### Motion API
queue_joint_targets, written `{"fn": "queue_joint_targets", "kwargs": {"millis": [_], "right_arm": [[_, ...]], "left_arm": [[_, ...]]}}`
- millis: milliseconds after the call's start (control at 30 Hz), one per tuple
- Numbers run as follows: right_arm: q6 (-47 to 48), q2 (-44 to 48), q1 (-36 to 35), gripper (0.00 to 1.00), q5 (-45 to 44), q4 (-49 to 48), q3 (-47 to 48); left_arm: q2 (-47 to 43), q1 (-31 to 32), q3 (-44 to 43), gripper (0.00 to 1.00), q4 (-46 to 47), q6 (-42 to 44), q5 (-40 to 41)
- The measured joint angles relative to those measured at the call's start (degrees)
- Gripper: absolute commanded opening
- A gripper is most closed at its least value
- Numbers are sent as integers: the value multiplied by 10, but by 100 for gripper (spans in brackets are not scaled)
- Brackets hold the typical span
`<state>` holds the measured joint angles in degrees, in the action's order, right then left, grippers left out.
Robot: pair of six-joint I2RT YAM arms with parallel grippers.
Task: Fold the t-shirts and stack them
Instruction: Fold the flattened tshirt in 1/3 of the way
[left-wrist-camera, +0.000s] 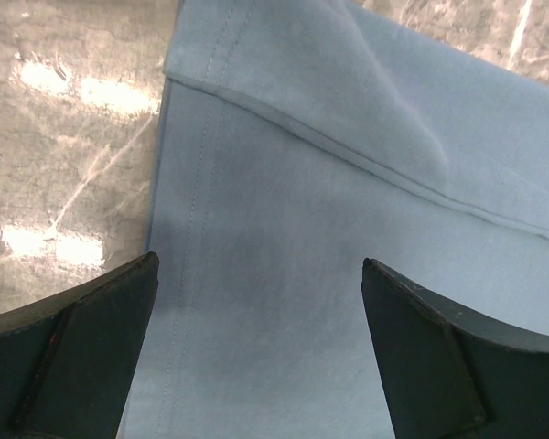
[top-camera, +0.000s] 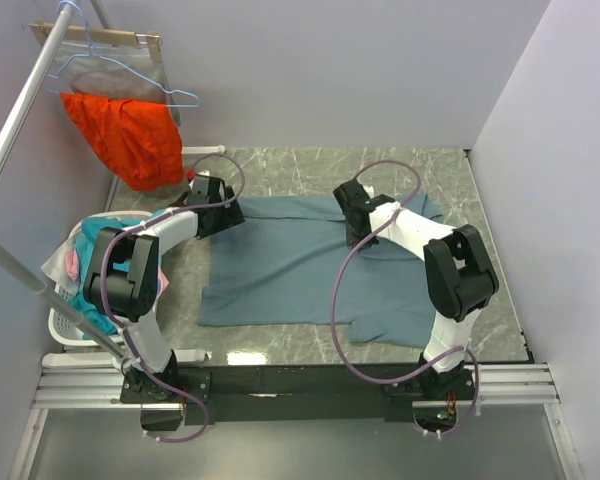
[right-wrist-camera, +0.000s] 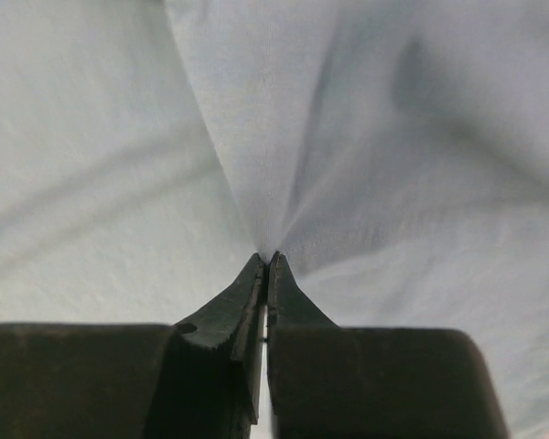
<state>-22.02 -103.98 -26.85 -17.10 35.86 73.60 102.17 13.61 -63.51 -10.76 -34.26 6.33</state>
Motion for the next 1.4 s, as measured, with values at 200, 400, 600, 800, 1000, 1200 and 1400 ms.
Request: {"fn": "queue_joint_targets", "kwargs": {"millis": [200,400,600,800,1000,1200,1400], "right_arm": [[-11,-14,-10,32,3,6,-40],[-10,-19,-8,41,-11,7,-34],[-4,-36,-4,41,-14,5,4],[5,-50,-1,41,-12,1,10],[9,-59,3,41,-7,0,10],[9,-61,5,41,0,-4,10],[12,-66,5,41,2,-6,12]], "left_arm": [[0,0,-4,99,-3,-5,13],[2,0,-20,99,-3,-16,39],[38,0,-53,90,23,-26,64],[86,0,-63,90,44,-39,86],[94,0,-85,99,62,-45,114],[114,-2,-145,96,64,-47,129],[174,-4,-202,81,50,-56,131]]}}
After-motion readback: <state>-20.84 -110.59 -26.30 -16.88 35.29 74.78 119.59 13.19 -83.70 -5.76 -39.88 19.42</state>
